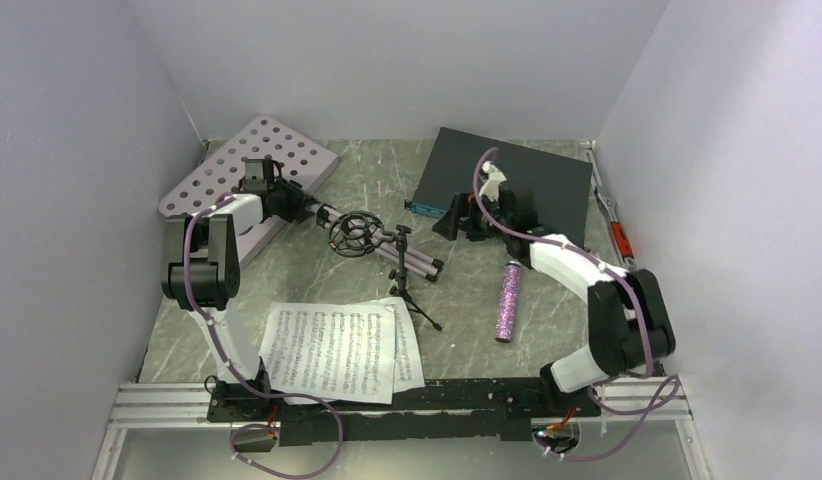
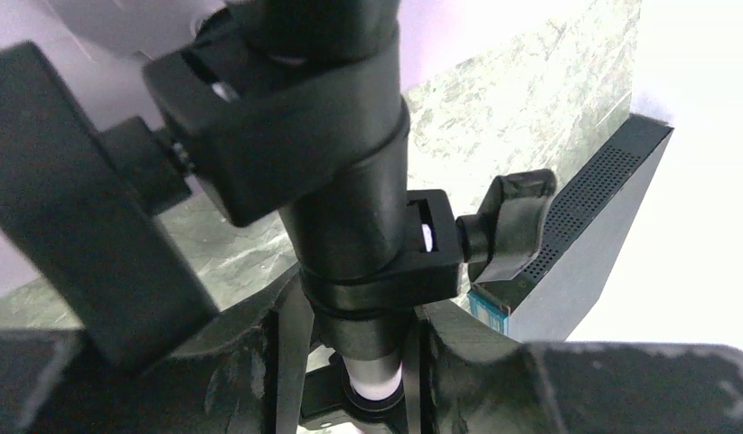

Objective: Set up the instrument practice props

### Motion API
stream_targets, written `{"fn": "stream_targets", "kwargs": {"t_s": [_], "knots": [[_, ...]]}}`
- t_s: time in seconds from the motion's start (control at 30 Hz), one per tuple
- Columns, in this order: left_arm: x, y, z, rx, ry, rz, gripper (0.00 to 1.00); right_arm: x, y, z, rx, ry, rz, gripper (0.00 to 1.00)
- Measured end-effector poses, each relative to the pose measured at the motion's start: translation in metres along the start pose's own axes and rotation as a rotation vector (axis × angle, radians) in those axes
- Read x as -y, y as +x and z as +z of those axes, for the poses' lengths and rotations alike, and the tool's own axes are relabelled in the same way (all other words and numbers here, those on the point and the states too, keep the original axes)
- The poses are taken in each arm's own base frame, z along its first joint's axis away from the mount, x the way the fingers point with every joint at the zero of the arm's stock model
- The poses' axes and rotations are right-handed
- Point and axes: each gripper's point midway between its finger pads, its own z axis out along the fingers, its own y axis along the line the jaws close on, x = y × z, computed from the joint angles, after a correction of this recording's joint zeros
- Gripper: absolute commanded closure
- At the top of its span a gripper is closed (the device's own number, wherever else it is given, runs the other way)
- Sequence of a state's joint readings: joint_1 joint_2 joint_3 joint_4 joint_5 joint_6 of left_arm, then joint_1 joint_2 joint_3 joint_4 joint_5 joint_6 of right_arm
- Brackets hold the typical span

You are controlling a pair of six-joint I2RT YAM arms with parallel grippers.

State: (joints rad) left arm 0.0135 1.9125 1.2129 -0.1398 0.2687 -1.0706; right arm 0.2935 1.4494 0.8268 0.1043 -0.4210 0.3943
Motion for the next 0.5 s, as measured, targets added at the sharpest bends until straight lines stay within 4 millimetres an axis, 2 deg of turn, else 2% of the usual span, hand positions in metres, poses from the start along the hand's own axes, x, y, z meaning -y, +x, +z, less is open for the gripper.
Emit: {"fn": "stream_targets", "kwargs": {"t_s": [0.2,0.33,0.43,0.5], "knots": [[0.001,0.0,0.0,-0.001,0.001,-0.016,0.97,-0.022,0.012,0.038,-0.099,-0.108,-0.027,0.2],[0.001,0.001,0.0,-0.002,0.001,-0.017,0.96,-0.026,0.034,0.058,-0.174,-0.169,-0.01,0.24],[0.002,0.001,0.0,0.0,-0.002,-0.015,0.86,-0.032,0.049,0.068,-0.225,-0.212,0.001,0.24],[0.002,0.001,-0.001,0.003,-0.019,-0.013,0.62,-0.038,0.053,0.075,-0.244,-0.237,-0.003,0.22]]}}
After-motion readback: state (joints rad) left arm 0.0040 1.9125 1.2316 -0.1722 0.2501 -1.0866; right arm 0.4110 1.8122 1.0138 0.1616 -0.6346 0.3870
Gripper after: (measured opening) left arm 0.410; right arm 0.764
